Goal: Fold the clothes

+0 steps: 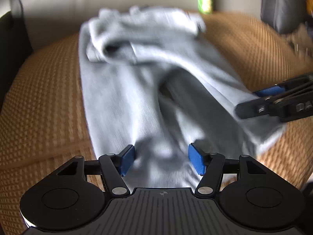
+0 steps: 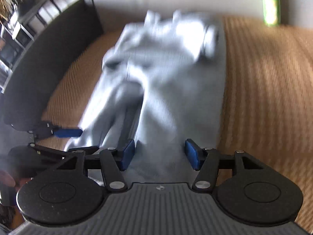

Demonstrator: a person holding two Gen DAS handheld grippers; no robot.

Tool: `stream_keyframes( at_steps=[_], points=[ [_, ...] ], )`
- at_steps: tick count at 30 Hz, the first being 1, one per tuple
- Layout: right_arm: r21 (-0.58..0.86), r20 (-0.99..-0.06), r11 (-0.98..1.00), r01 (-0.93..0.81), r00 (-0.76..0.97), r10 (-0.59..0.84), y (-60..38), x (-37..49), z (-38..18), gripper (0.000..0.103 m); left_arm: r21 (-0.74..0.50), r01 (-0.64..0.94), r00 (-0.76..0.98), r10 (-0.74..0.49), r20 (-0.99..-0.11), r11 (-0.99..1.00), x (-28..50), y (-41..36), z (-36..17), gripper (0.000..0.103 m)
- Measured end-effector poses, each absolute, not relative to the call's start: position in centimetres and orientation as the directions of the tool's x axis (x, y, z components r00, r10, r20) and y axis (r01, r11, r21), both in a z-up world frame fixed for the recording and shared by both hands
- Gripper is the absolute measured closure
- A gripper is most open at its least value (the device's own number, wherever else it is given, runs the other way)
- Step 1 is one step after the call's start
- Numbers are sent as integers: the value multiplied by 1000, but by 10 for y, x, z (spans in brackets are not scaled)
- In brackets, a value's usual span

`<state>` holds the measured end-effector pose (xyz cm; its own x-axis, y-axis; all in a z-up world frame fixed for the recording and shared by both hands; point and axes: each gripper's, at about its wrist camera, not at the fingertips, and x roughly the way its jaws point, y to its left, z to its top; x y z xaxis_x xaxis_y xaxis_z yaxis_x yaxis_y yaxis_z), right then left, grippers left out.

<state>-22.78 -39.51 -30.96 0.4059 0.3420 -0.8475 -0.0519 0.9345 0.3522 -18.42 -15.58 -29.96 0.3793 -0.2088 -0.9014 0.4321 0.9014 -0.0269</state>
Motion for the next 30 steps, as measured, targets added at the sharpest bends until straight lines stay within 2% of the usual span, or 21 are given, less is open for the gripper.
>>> stream_keyframes(
  at_steps=[4, 7, 10, 13, 14, 18, 22, 23, 24, 25, 26, 27, 29, 30],
  points=[
    [343, -876, 938, -51, 343, 339, -383, -221, -335, 34, -63, 387, 385, -224, -895, 920, -180, -148, -294, 29],
    [364, -866, 931, -42, 353, 354, -393, -216, -324, 36, -185, 240, 363, -265, -893, 953, -176, -116, -295, 25],
    [394, -839, 919, -18, 401, 368, -413, -221, -299, 34, -303, 77, 347, -310, -885, 950, -173, -84, -296, 15],
    [425, -826, 904, 39, 426, 369, -439, -228, -284, 28, -407, -90, 338, -356, -871, 909, -170, -52, -298, 16],
    [445, -825, 893, 71, 420, 378, -449, -231, -287, 26, -457, -117, 310, -404, -860, 882, -170, -44, -307, 18],
    [574, -798, 793, 204, 359, 484, -475, -239, -320, 25, -507, -119, 276, -462, -843, 854, -168, -43, -323, 16],
    [679, -734, 644, 353, 304, 607, -473, -241, -370, 24, -551, -120, 246, -513, -823, 826, -165, -43, -338, 9],
    [700, -711, 595, 394, 311, 631, -470, -243, -381, 26, -561, -120, 238, -525, -817, 819, -164, -43, -342, 16],
    [720, -687, 545, 430, 327, 649, -466, -247, -388, 26, -572, -121, 230, -537, -811, 812, -164, -43, -346, 35],
    [727, -676, 515, 454, 344, 651, -463, -250, -393, 26, -582, -122, 223, -549, -805, 804, -163, -43, -349, 43],
    [725, -680, 507, 467, 362, 638, -459, -252, -394, 31, -592, -122, 215, -561, -799, 796, -162, -43, -353, 63],
    [718, -688, 509, 475, 367, 627, -457, -253, -393, 36, -602, -123, 207, -573, -793, 789, -162, -42, -357, 75],
    [704, -702, 523, 481, 359, 615, -457, -253, -385, 53, -617, -112, 214, -588, -780, 779, -162, -36, -349, 82],
    [719, -688, 517, 465, 371, 624, -460, -254, -375, 55, -621, -89, 224, -592, -774, 779, -162, -33, -342, 84]
  ],
)
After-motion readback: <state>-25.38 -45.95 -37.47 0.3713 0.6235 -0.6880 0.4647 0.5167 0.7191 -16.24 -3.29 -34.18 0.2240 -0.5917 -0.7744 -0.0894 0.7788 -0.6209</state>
